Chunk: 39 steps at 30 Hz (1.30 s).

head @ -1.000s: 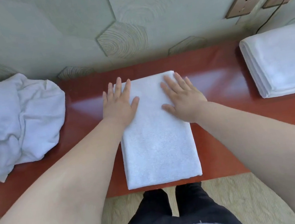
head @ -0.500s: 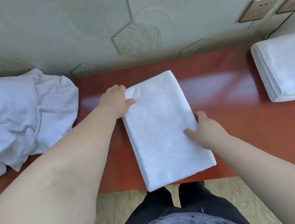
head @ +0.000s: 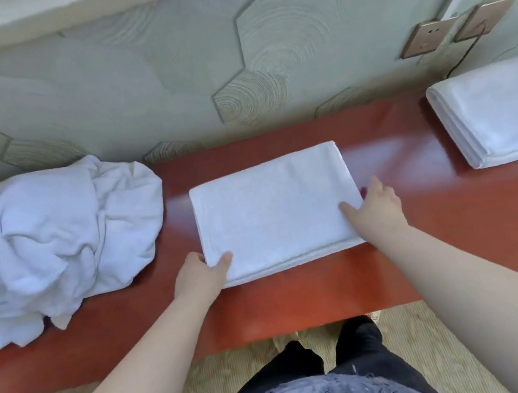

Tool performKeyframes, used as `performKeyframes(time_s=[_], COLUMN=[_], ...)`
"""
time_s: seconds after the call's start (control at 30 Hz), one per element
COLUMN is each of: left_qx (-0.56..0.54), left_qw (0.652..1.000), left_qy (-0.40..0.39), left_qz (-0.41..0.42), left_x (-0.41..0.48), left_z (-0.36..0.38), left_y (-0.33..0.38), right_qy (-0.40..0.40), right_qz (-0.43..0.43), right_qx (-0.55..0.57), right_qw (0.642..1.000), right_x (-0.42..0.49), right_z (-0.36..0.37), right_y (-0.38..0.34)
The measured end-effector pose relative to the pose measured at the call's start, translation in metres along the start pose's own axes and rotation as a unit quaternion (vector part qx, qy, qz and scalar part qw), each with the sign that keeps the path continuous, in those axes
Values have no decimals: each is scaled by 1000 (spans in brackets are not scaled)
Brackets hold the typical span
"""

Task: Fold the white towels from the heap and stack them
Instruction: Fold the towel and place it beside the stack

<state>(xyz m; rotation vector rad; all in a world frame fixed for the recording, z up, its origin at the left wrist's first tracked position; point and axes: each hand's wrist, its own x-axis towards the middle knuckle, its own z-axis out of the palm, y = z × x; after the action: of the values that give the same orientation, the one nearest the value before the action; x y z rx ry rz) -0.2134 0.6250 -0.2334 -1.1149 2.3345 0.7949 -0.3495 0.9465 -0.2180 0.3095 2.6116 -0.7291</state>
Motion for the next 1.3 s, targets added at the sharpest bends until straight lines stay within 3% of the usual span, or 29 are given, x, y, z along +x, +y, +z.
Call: performKeyframes(time_s=[0.2, 0.33, 0.5, 0.77, 1.07, 1.3], left_qx=[-144, -213, -283, -428, -443, -452], left_qw=[986, 966, 949, 869, 854, 850], left_qy=[-48, -75, -96, -231, -274, -263], left_qz=[-68, -123, -103, -93, -2, 64], left_x=[31, 39, 47, 16, -28, -77], left_z=[-12, -18, -18, -22, 14, 107], left_y=[30, 41, 32, 63, 225, 392], right_qy=[-83, -173, -200, -165, -106, -88], right_qz=[103, 175, 159, 82, 52, 64], right_qx=[111, 236, 234, 250, 358, 385], right_qw=[985, 940, 938, 951, 926, 916], right_x=[16, 36, 43, 23, 77, 165], right_z=[-9, -23, -23, -65, -213, -340], right_y=[3, -1, -5, -14, 79, 192])
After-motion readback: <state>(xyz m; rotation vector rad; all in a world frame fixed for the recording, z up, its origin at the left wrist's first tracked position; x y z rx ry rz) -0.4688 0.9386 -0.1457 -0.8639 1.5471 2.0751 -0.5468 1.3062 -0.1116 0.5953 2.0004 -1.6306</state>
